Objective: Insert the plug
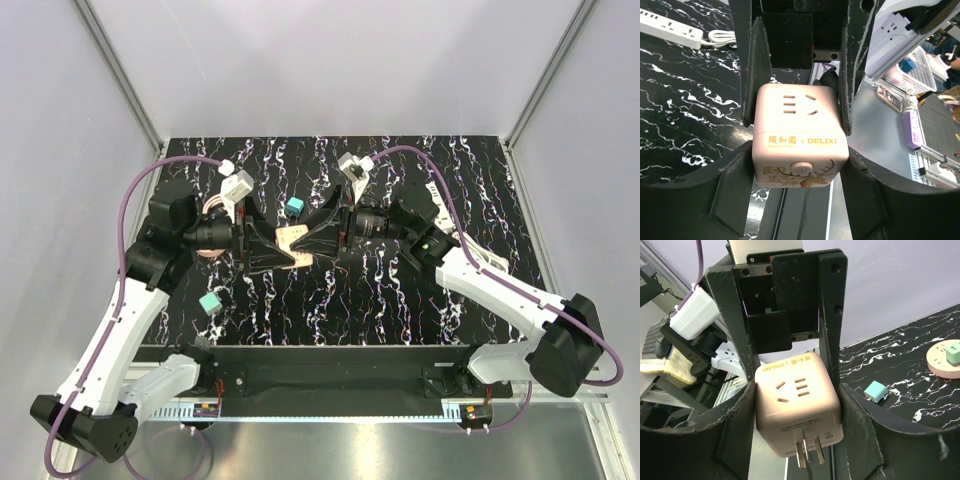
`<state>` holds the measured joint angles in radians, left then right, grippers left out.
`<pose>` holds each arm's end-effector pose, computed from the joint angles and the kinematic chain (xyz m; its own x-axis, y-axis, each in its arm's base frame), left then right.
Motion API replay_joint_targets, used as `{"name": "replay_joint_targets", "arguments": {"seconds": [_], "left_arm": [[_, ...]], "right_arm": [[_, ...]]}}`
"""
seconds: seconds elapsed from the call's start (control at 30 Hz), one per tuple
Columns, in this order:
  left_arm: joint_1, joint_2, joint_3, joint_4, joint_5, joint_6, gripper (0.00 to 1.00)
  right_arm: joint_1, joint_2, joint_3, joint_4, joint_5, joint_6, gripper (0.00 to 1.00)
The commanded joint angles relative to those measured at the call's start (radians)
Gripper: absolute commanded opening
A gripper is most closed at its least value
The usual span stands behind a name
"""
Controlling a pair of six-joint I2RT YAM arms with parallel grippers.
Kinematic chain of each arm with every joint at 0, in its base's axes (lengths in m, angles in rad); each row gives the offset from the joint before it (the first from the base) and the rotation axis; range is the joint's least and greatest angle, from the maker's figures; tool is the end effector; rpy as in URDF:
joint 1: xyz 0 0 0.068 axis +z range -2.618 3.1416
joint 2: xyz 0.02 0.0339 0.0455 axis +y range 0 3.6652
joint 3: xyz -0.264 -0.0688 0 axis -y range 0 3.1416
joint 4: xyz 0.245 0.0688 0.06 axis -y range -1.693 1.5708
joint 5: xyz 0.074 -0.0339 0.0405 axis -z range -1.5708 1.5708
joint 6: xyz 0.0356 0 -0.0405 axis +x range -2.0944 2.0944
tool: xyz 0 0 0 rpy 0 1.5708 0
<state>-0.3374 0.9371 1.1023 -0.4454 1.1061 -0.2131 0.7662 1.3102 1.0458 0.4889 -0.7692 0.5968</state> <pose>0.1611 -0.0903 0.4008 -0.4579 0.0602 -0.8870 0.8821 0.1547 -0.4449 0.1999 0.2267 0.3846 -0.4219 0.1544 -0.8934 -0.9064 -0.0475 0.4198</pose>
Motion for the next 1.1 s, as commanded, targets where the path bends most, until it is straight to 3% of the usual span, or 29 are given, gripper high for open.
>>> {"name": "replay_joint_targets", "arguments": {"seconds": [0.0, 0.07, 0.1, 0.17, 0.2, 0.27, 0.3, 0.43, 0.67, 1.07], "left_arm": [[-0.005, 0.014, 0.011, 0.054, 0.044, -0.015, 0.36], [-0.005, 0.022, 0.011, 0.054, 0.038, -0.019, 0.27], [-0.005, 0.022, 0.010, 0.056, 0.038, -0.019, 0.26], [-0.005, 0.022, 0.008, 0.056, 0.034, -0.016, 0.22], [-0.005, 0.019, 0.005, 0.057, 0.000, -0.011, 0.13], [-0.003, 0.011, 0.004, 0.039, -0.026, 0.038, 0.00], [-0.003, 0.009, 0.002, 0.021, -0.029, 0.070, 0.00], [0.008, 0.012, 0.024, -0.073, -0.087, 0.207, 0.00], [0.070, 0.117, 0.178, -0.300, -0.397, 0.392, 0.00], [0.230, 0.270, 0.310, -0.432, -0.968, 0.865, 0.00]], "right_arm": [[-0.002, -0.002, 0.002, 0.074, 0.024, 0.011, 0.00], [-0.004, -0.008, -0.006, 0.068, 0.047, 0.008, 0.03], [-0.002, -0.011, -0.013, 0.063, 0.057, 0.001, 0.17], [-0.004, -0.025, -0.018, 0.050, 0.077, -0.003, 0.34], [-0.002, -0.031, -0.023, 0.039, 0.085, -0.017, 0.53], [-0.002, -0.061, -0.039, 0.034, 0.102, -0.037, 0.64], [-0.004, -0.074, -0.044, 0.031, 0.114, -0.055, 0.74], [-0.013, -0.185, -0.044, -0.125, 0.211, -0.159, 1.00], [-0.030, -0.391, -0.081, -0.325, 0.450, -0.313, 1.00], [-0.031, -0.536, -0.295, -0.285, 0.432, -0.240, 1.00]]}}
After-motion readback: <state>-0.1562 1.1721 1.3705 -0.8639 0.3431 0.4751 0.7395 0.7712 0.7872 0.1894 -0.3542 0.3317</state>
